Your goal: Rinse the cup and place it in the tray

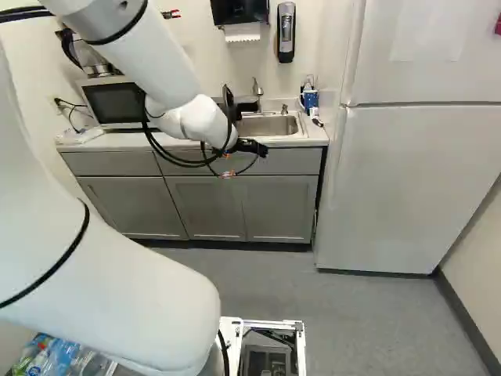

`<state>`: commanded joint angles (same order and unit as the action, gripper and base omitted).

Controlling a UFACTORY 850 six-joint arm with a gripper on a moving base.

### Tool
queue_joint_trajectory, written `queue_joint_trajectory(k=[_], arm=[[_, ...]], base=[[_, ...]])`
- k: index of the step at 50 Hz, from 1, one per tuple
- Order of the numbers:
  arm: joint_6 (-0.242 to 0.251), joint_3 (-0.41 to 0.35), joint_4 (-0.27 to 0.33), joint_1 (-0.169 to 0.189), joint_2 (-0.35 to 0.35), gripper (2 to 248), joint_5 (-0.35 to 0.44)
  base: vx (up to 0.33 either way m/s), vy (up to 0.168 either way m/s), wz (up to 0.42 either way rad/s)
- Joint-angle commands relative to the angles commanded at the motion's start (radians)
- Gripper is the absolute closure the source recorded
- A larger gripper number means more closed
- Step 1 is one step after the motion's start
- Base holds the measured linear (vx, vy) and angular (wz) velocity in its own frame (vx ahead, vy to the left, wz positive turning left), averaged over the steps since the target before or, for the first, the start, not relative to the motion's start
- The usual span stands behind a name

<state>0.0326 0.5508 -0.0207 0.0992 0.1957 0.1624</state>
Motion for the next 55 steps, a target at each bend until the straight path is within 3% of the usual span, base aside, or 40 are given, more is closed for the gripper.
queue_joint_trajectory(k=[27, 55], arm=[[-0.014, -0.195, 0.009, -0.042, 0.035, 3, 0.299], [-0.024, -0.343, 0.015, -0.073, 0.062, 3, 0.525]], base=[[0.0, 0.0, 0.0], [0.0, 0.0, 0.0]])
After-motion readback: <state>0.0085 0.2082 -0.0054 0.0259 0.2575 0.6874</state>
